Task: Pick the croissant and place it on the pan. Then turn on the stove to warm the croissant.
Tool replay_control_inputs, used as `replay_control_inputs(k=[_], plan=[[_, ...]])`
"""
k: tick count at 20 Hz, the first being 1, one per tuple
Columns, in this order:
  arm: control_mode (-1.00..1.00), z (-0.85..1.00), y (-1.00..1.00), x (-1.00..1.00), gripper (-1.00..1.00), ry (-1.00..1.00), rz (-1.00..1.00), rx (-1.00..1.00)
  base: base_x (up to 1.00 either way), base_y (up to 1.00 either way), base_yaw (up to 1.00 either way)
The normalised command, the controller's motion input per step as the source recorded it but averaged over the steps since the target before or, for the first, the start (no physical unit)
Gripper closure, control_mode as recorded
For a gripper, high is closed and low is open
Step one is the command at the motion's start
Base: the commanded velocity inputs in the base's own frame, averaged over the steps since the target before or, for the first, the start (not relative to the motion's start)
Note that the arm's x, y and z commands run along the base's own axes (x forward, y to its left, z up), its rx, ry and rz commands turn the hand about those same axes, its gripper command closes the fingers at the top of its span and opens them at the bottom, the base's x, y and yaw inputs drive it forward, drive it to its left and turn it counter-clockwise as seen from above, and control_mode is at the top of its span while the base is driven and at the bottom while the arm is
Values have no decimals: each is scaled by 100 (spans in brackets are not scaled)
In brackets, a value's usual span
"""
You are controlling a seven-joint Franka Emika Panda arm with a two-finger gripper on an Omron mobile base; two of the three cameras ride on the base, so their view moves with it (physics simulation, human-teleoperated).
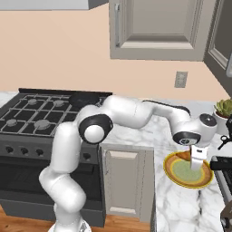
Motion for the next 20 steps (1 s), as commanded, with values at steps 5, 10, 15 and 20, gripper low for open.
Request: replay_control_inputs(k=[5,10,15,20], plan=[[-100,57,72,-32,100,0,0,-14,0,0,0],[-100,47,81,-42,100,0,0,-16,0,0,0],[-100,26,81,-46,100,0,5,-12,0,0,0],[-100,40,84,-20,100,0,8,-6,0,0,0]])
